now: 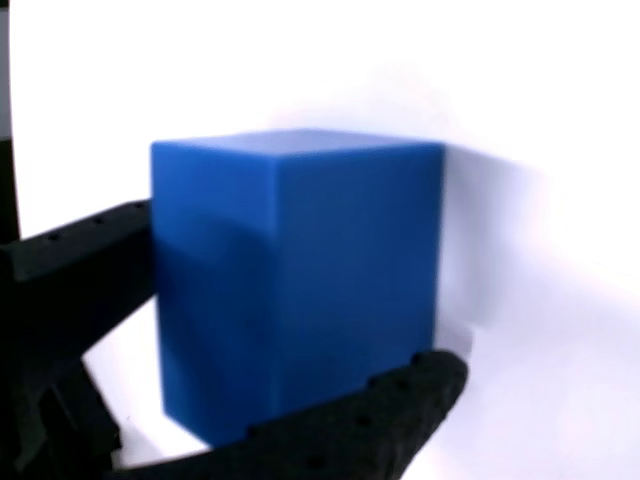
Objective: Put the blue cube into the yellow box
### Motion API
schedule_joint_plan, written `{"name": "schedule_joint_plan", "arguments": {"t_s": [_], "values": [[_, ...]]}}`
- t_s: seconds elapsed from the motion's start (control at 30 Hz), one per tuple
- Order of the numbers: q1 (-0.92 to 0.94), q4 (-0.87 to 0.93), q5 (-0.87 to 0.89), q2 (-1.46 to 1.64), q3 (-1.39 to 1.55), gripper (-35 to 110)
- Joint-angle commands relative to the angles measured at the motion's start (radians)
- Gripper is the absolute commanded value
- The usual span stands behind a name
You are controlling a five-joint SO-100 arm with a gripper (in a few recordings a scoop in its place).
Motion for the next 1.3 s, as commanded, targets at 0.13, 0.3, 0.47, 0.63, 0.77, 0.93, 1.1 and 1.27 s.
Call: {"name": "schedule_joint_plan", "arguments": {"t_s": [0.13, 0.3, 0.47, 0.63, 0.77, 0.93, 1.1, 1.27], "values": [[-0.023, -0.069, 0.018, 0.037, 0.006, 28], [-0.023, -0.08, 0.029, 0.043, 0.014, 22], [-0.015, -0.11, 0.025, 0.049, 0.038, 17], [-0.003, -0.141, 0.018, 0.075, 0.046, 15], [0.037, -0.206, 0.003, 0.109, 0.012, 14], [0.092, -0.262, -0.018, 0.135, -0.103, 14], [0.137, -0.331, -0.021, 0.14, -0.202, 14], [0.166, -0.383, -0.008, 0.143, -0.276, 14]]}}
